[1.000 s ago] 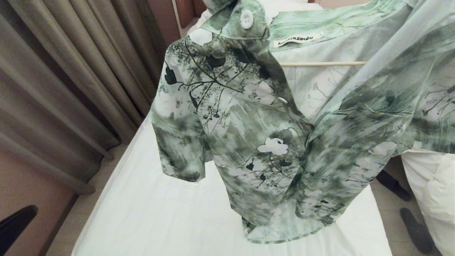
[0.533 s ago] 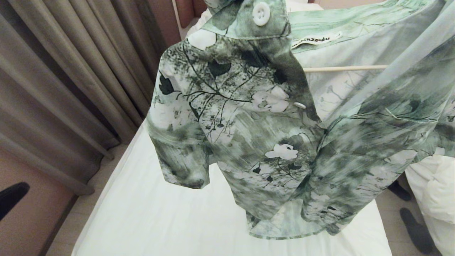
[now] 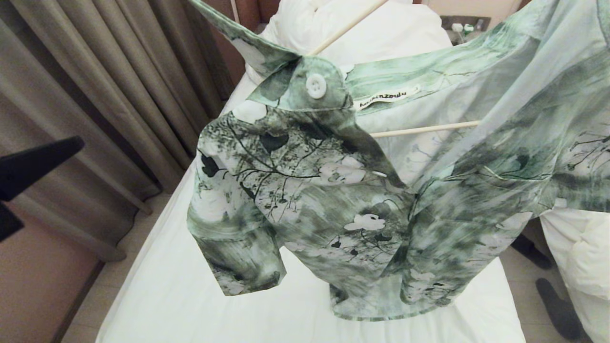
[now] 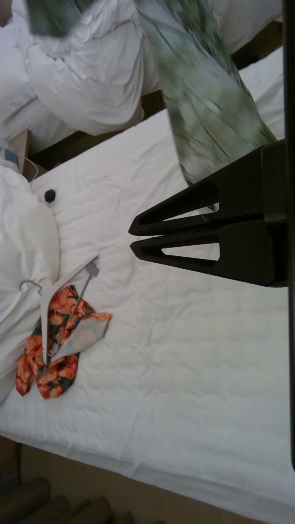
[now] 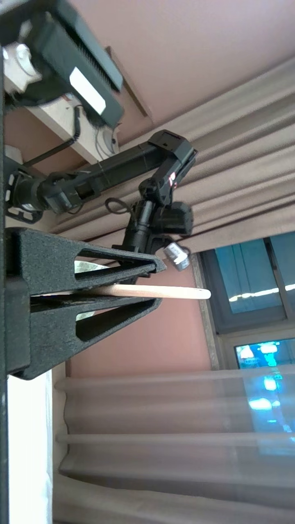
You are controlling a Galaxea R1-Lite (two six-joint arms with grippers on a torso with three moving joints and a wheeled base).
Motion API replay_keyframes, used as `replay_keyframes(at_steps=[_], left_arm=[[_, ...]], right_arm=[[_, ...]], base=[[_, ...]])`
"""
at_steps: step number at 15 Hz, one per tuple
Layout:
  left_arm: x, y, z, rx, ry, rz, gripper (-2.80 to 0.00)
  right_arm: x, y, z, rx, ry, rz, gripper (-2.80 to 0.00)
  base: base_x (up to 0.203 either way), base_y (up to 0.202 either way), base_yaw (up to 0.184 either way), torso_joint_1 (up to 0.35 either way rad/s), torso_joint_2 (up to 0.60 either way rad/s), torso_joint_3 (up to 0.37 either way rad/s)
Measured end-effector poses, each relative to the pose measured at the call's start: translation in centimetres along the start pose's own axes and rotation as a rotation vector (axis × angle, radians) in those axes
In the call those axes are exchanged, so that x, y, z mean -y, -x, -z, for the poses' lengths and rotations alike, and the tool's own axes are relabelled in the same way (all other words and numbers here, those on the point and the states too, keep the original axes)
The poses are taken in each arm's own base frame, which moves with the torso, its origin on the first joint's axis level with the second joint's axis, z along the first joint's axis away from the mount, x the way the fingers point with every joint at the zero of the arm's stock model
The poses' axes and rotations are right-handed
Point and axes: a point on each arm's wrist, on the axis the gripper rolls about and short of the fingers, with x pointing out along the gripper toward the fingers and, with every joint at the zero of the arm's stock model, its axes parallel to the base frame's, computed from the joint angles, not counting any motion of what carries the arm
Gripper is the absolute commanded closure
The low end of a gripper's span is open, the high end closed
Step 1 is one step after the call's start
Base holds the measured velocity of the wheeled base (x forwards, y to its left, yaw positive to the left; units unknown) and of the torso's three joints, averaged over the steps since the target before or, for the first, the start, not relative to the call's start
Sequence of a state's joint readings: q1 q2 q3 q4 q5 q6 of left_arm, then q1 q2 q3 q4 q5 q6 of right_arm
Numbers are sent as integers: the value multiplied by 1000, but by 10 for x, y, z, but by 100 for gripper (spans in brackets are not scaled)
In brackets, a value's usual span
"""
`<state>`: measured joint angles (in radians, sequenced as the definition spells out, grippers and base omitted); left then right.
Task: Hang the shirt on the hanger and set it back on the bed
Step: Take the clothes hanger out of the clothes
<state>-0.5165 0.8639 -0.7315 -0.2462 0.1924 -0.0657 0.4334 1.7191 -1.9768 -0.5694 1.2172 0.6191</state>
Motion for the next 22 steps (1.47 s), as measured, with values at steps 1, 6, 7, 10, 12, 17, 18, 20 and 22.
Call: replay_keyframes(at_steps=[1, 6, 7, 10, 12, 17, 18, 20, 22], left_arm=[[3, -2, -5, -5, 4, 1, 0], [19, -5, -14, -57, 9, 37, 0], [23, -8, -13, -69, 4, 51, 0], [37, -24, -18, -68, -4, 59, -280], [48, -36, -22, -64, -4, 78, -280], [75, -60, -24, -43, 21, 92, -280], [80, -64, -22, -47, 19, 95, -280], [92, -74, -17, -63, 10, 92, -280], [104, -85, -13, -79, -3, 88, -280]], right_arm=[[4, -1, 3, 3, -5, 8, 0], [24, -1, 20, 5, -22, 47, 0], [27, -1, 22, 3, -27, 51, 0], [33, 3, 26, -2, -34, 70, 0], [36, 6, 27, -5, -31, 82, 0], [49, 14, 35, -16, -28, 120, 0], [51, 16, 37, -18, -29, 126, 0], [54, 18, 39, -22, -32, 135, 0], [57, 18, 42, -25, -31, 138, 0]], base=[[0, 0, 0, 0, 0, 0], [0, 0, 0, 0, 0, 0], [0, 0, 0, 0, 0, 0], [0, 0, 0, 0, 0, 0], [0, 0, 0, 0, 0, 0], [0, 0, 0, 0, 0, 0], [0, 0, 0, 0, 0, 0], [0, 0, 0, 0, 0, 0], [0, 0, 0, 0, 0, 0]])
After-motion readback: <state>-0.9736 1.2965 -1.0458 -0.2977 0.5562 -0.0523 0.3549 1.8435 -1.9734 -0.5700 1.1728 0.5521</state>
